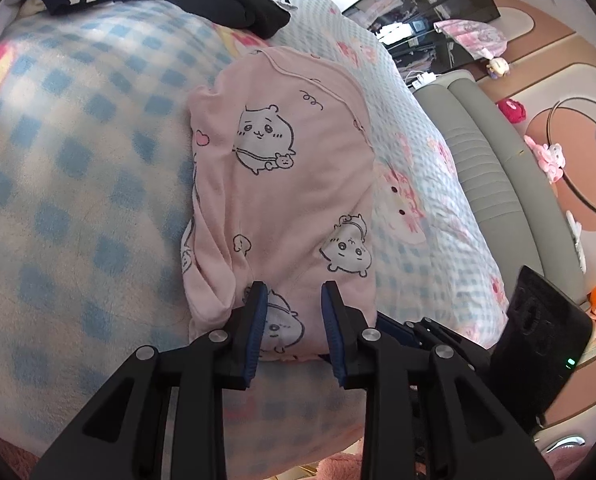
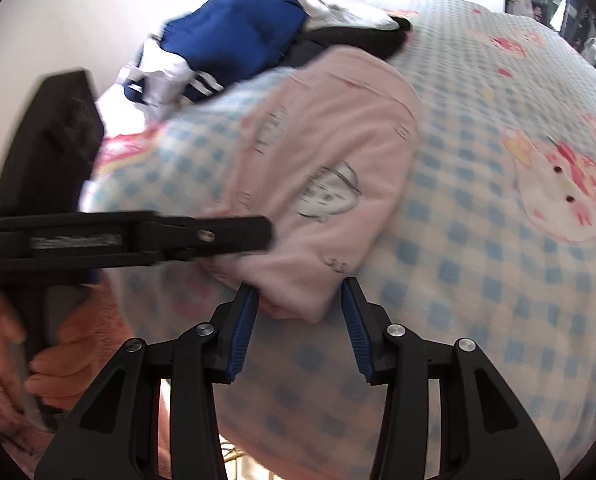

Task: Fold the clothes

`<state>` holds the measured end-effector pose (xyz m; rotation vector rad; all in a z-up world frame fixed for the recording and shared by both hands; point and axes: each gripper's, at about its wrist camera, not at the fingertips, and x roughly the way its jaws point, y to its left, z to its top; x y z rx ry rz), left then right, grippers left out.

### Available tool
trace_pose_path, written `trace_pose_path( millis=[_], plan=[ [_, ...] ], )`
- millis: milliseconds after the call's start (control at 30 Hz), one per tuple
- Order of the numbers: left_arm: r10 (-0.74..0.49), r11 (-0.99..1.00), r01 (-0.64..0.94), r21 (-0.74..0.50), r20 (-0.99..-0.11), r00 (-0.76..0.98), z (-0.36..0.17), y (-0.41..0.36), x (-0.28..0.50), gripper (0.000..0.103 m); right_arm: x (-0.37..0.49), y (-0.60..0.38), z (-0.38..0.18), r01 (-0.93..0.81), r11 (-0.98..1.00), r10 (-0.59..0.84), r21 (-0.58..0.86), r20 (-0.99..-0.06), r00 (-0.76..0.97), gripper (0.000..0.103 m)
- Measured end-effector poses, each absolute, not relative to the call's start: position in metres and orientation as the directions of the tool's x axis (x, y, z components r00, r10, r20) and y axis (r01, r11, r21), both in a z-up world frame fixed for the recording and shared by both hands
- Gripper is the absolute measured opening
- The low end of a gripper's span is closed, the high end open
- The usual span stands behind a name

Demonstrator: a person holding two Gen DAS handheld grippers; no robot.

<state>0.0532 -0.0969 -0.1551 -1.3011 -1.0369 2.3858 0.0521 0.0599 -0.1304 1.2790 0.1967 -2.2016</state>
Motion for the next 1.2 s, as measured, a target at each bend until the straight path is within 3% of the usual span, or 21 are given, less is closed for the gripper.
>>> trace_pose_path(
  millis=[333,467,633,833,900,1067,1133,1200],
  plan=[
    [0.52,-0.694,0.151,-0.704,-0.635,-0.572,-0.162,-0.101,0.052,0.027,0.05,0.092,-0.135,0.392,-0.913,-0.281,0.11,-0.866,-0.412,0.045],
    [0.541,-0.671,0.132,-0.73,-0.603,-0.587,-0.155,-0.104,0.055,0.028,0.052,0.104,-0.133,0.354,-0.932,-0.228,0.077,-0.883,-0.41,0.038],
    [0.527,-0.656,0.088,-0.749,-0.539,-0.658,-0.138,-0.111,0.056,0.032,0.045,0.122,-0.108,0.372,-0.886,-0.421,0.277,-0.816,-0.395,0.038],
    [0.402,-0.796,0.075,-0.601,-0.617,-0.677,-0.101,-0.12,-0.002,0.032,-0.001,0.098,-0.091,0.412,-0.876,-0.432,0.25,-0.788,-0.438,0.038],
    [0.409,-0.796,0.065,-0.601,-0.614,-0.675,-0.099,-0.122,-0.019,0.032,-0.017,0.088,-0.087,0.425,-0.875,-0.427,0.232,-0.783,-0.453,0.038],
    [0.395,-0.808,0.125,-0.575,-0.687,-0.61,-0.128,-0.118,-0.054,0.033,-0.058,0.064,-0.077,0.454,-0.872,-0.414,0.183,-0.77,-0.485,0.038],
    [0.371,-0.81,0.169,-0.561,-0.715,-0.592,-0.142,-0.121,-0.058,0.035,-0.069,0.055,-0.094,0.457,-0.877,-0.375,0.148,-0.806,-0.458,0.038],
    [0.362,-0.801,0.209,-0.561,-0.732,-0.577,-0.154,-0.129,-0.057,0.028,-0.077,0.051,-0.113,0.445,-0.89,-0.313,0.097,-0.839,-0.444,0.038]
  ],
)
